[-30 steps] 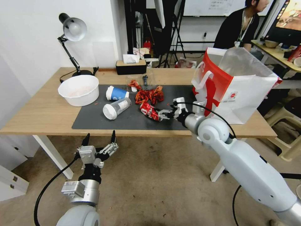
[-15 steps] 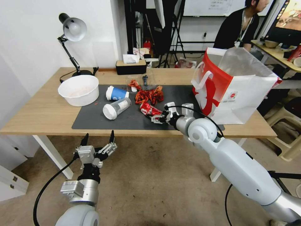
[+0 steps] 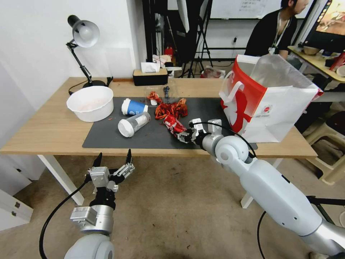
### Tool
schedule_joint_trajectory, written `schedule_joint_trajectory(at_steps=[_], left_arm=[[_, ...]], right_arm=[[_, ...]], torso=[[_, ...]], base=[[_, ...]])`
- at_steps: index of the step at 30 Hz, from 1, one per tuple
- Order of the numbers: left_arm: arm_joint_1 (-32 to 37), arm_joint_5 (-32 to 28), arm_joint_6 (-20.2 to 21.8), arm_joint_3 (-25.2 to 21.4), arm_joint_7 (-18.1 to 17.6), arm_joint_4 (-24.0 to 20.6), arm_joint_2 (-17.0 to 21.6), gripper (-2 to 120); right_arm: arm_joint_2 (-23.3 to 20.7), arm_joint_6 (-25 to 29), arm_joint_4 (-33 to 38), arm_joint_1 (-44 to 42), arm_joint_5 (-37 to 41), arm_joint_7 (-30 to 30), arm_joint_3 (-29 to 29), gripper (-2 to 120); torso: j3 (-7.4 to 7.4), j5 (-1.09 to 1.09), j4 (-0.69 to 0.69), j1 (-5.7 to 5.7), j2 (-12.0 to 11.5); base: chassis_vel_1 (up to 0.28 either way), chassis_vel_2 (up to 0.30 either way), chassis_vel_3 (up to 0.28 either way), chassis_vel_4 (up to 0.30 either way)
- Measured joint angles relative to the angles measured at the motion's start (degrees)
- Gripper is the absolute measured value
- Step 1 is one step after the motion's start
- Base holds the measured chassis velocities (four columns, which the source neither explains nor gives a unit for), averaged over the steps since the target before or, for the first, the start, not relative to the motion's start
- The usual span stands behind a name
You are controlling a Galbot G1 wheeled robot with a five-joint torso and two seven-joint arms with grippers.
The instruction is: Pick up the trash from the table and place it into the takeout bag.
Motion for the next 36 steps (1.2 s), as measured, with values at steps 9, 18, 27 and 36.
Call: schedule_joint_trajectory(at_steps=[9,18,27,36], left_arm=[[-0.02,-0.04,-0.02,-0.06,0.00,-0.03,0.00,100],[-0.17,0.00,0.05,0.20,0.04,-0.02,0.00,100],[-0.06,0.54,0.02,1.05,0.19,-0.03,0.00,100],[0.20,0.73,0.00,1.26,0.29,-0.49,0.00,100]], right_arm=[[-1.18,7.80,7.33,-2.55,0.97,-6.06,5.64,51],[-2.68,9.91,14.66,-2.17,-8.24,-5.32,19.71,51],[-8.03,1.81,12.39,0.73,-15.41,4.79,30.76,51],[-8.66,-3.43,9.96,-0.25,-17.12,6.72,33.84,63]], torso=[[0.00,0.00,0.00,-0.01,0.00],[0.00,0.00,0.01,-0.01,0.00],[0.01,0.01,-0.02,-0.01,0.00],[0.01,0.01,0.00,-0.01,0.00]], base=[[0.000,0.000,0.000,0.000],[0.000,0.000,0.000,0.000],[0.000,0.000,0.000,0.000],[0.000,0.000,0.000,0.000]])
